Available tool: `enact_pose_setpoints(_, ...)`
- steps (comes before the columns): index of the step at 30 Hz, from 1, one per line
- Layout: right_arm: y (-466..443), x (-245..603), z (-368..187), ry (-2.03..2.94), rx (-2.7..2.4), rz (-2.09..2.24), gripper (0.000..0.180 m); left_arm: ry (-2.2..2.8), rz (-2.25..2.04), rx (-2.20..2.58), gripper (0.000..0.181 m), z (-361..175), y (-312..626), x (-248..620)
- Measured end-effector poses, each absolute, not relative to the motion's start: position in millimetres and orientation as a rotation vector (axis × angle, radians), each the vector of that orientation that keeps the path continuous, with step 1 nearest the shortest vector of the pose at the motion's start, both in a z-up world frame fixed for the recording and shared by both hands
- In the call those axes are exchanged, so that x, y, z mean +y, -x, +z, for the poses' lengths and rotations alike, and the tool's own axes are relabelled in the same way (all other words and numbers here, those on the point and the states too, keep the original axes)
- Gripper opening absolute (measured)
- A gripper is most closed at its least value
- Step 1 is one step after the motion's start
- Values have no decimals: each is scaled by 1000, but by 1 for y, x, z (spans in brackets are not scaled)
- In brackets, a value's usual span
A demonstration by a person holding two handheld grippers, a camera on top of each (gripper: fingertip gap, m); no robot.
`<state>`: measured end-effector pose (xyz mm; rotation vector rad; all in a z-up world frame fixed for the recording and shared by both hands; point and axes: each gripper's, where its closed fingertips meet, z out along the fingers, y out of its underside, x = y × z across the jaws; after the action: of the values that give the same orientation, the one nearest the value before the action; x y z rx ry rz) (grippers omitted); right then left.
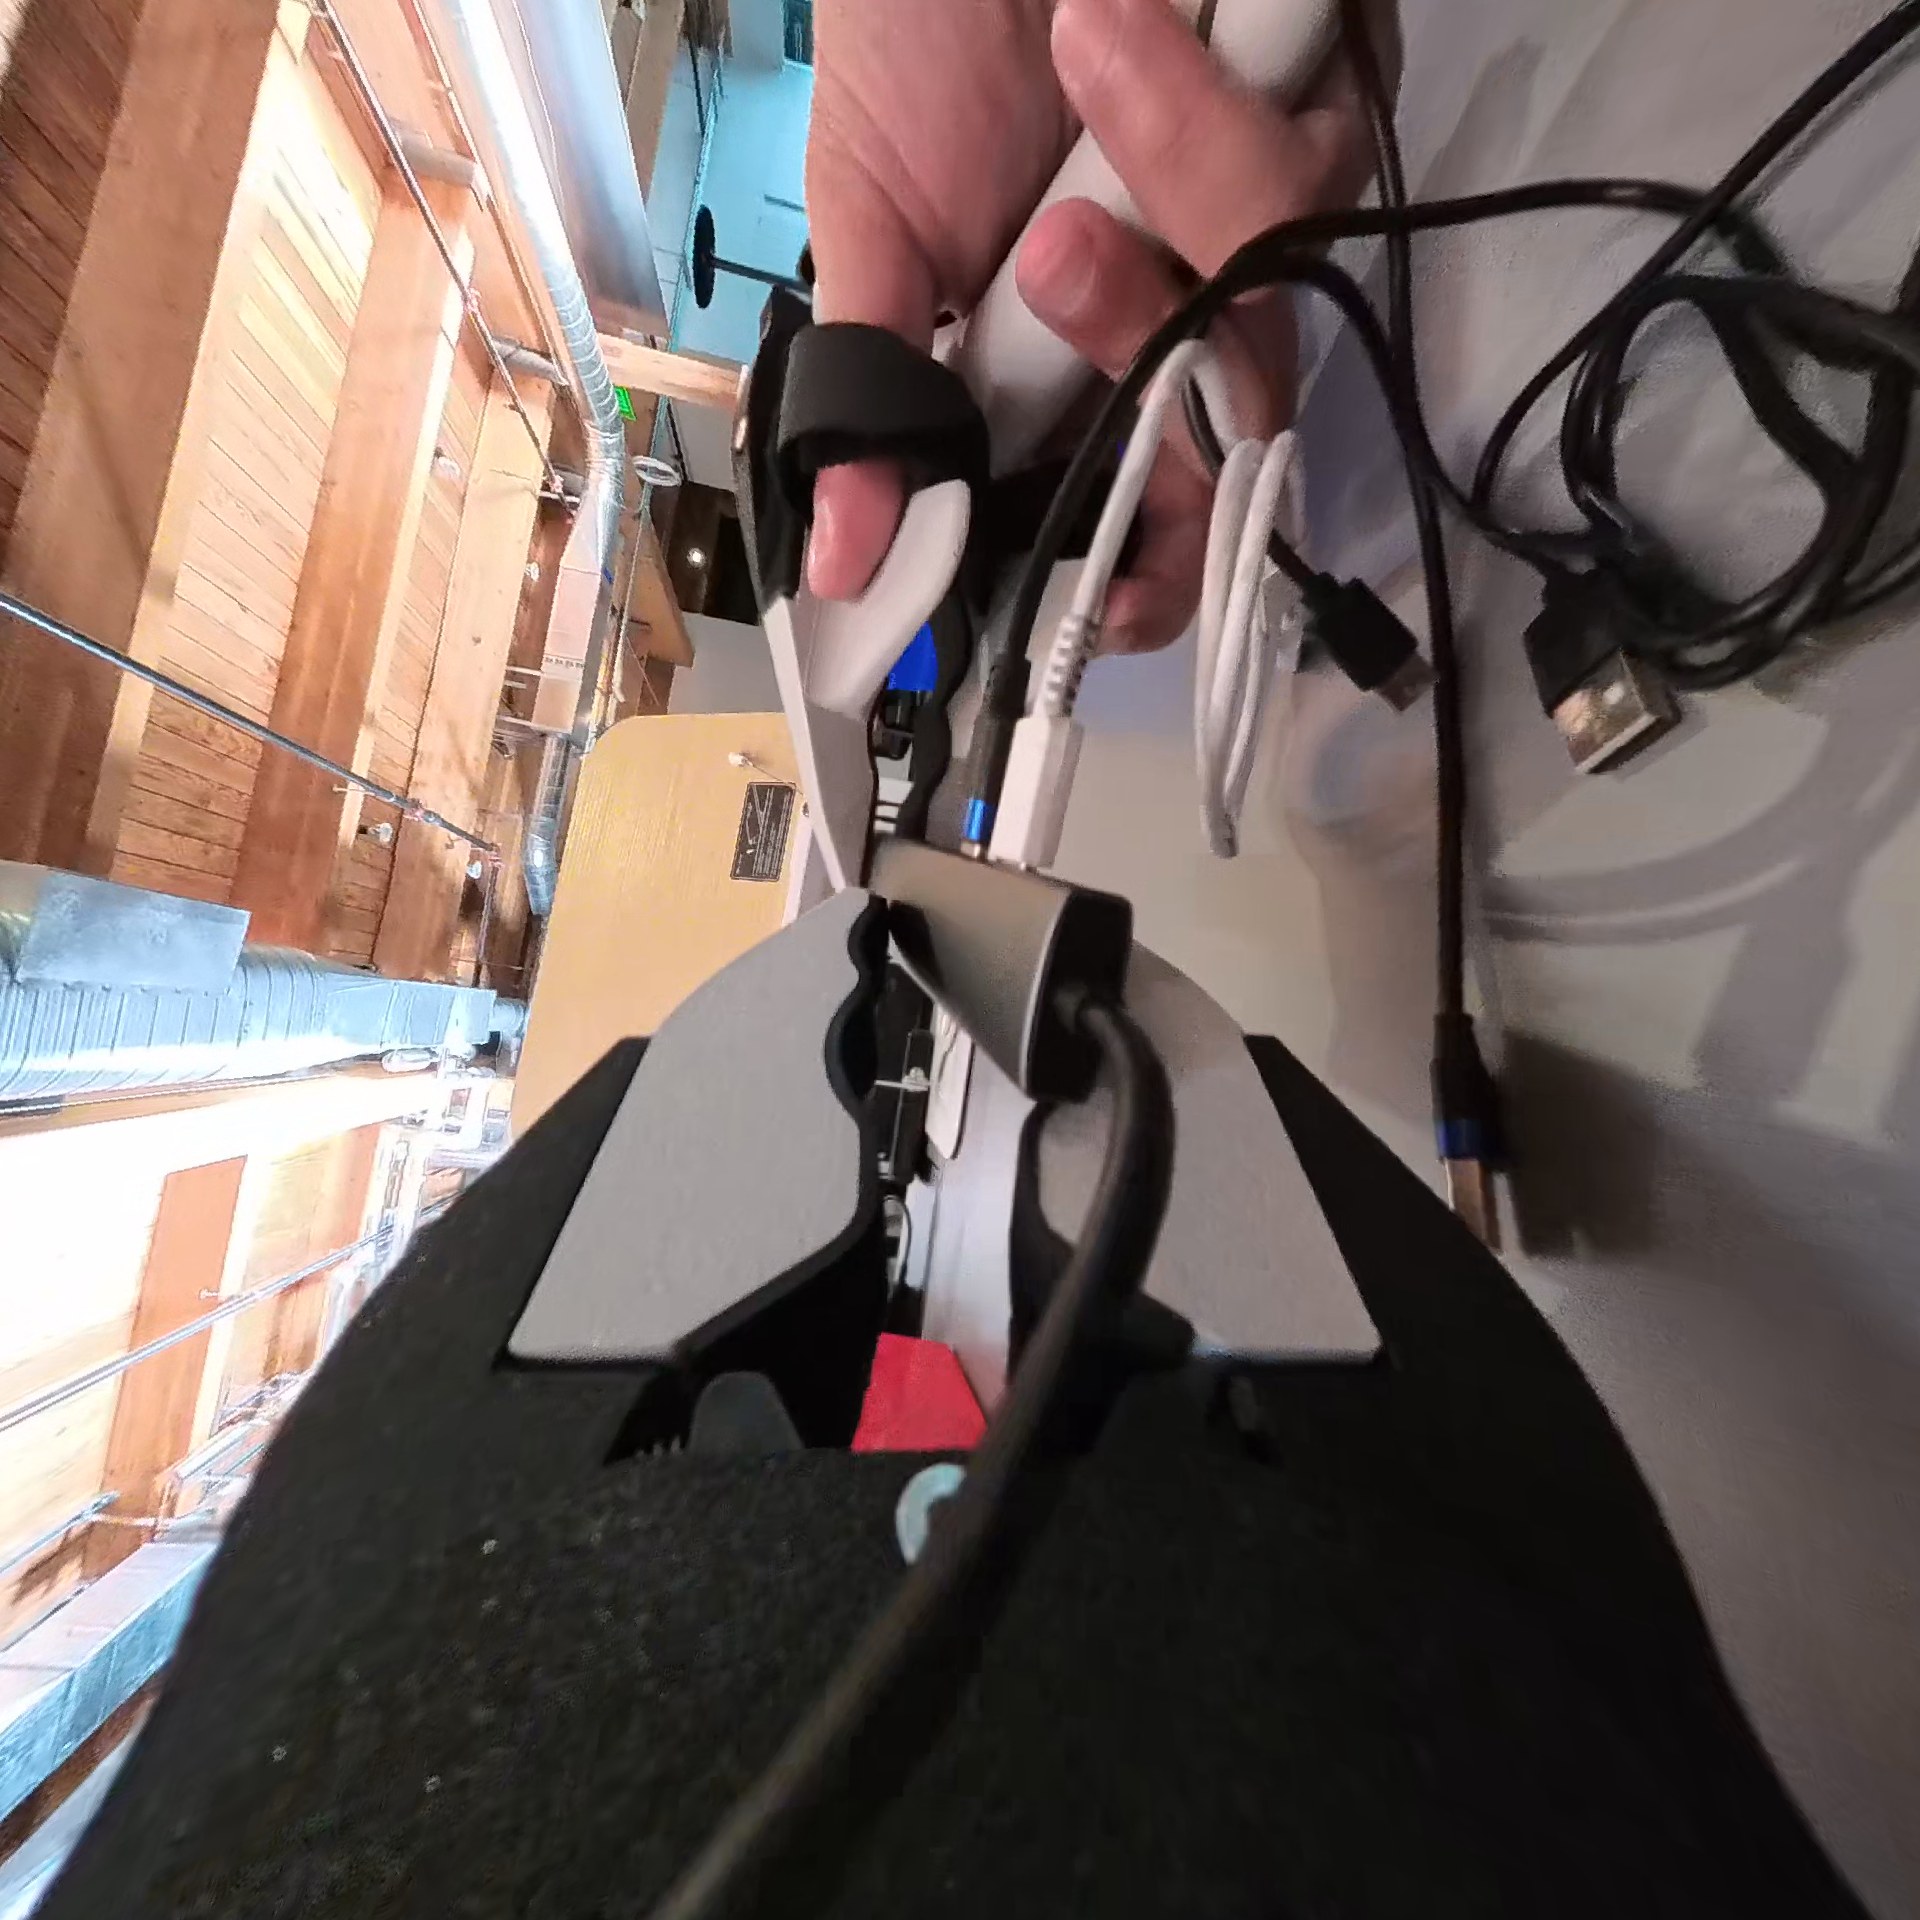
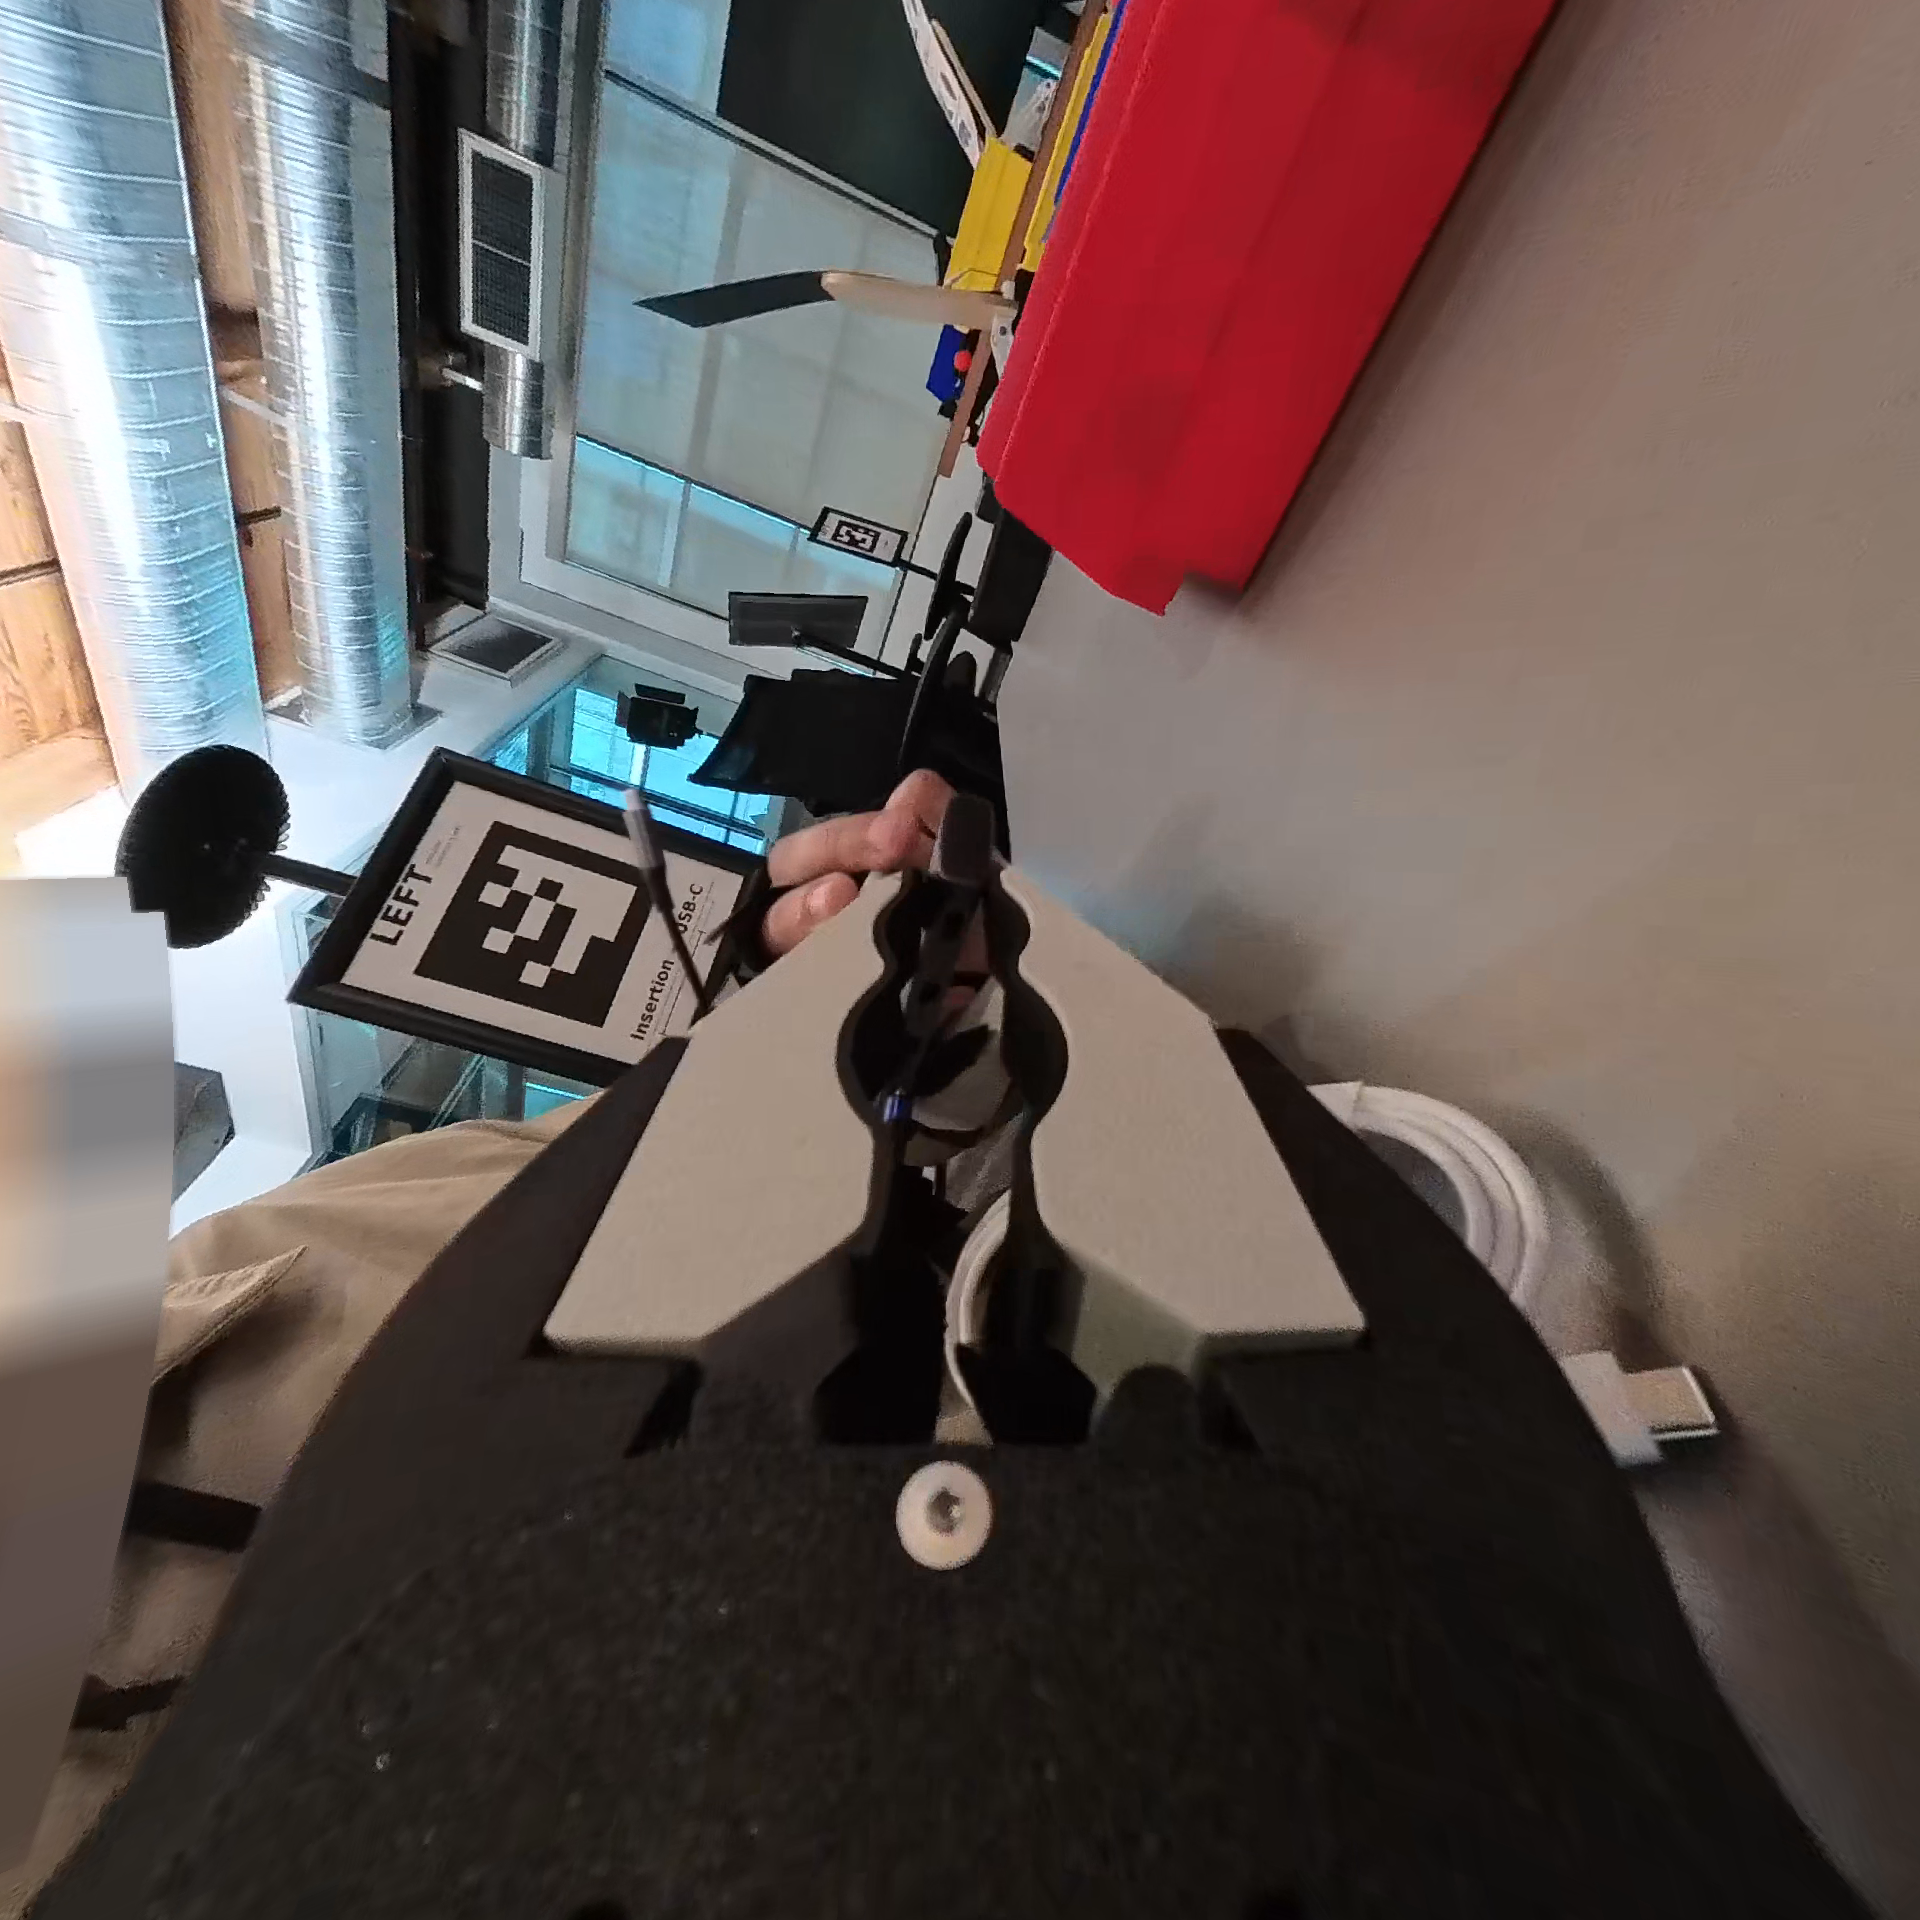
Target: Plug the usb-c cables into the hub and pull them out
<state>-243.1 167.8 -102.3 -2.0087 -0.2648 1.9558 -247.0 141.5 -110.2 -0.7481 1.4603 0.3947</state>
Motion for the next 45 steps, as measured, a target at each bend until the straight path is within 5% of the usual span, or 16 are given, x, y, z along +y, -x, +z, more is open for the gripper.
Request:
enact_pose_setpoints(10, 249, 167, -100, 1986, -286, 1912, 16, 794, 301, 1415, 10, -92, 253, 148)
enact_pose_setpoints(18, 189, 177, -56, 1940, -637, 1175, 24, 885, 243, 1381, 11, -94, 293, 169)
enact_pose_setpoints(31, 206, 143, -118, 2114, -854, 1397, 20, 872, 254, 1456, 11, -108, 283, 164)
enact_pose_setpoints(41, 235, 144, -138, 1815, -1452, 926, 20, 868, 256, 1474, 11, -111, 283, 163)
enact_pose_setpoints(43, 236, 143, -143, 1838, -1467, 941, 0, 872, 259, 1476, 11, -111, 284, 163)
enact_pose_setpoints(45, 228, 156, -146, 1891, -1414, 865, 0, 880, 272, 1472, 11, -111, 287, 166)
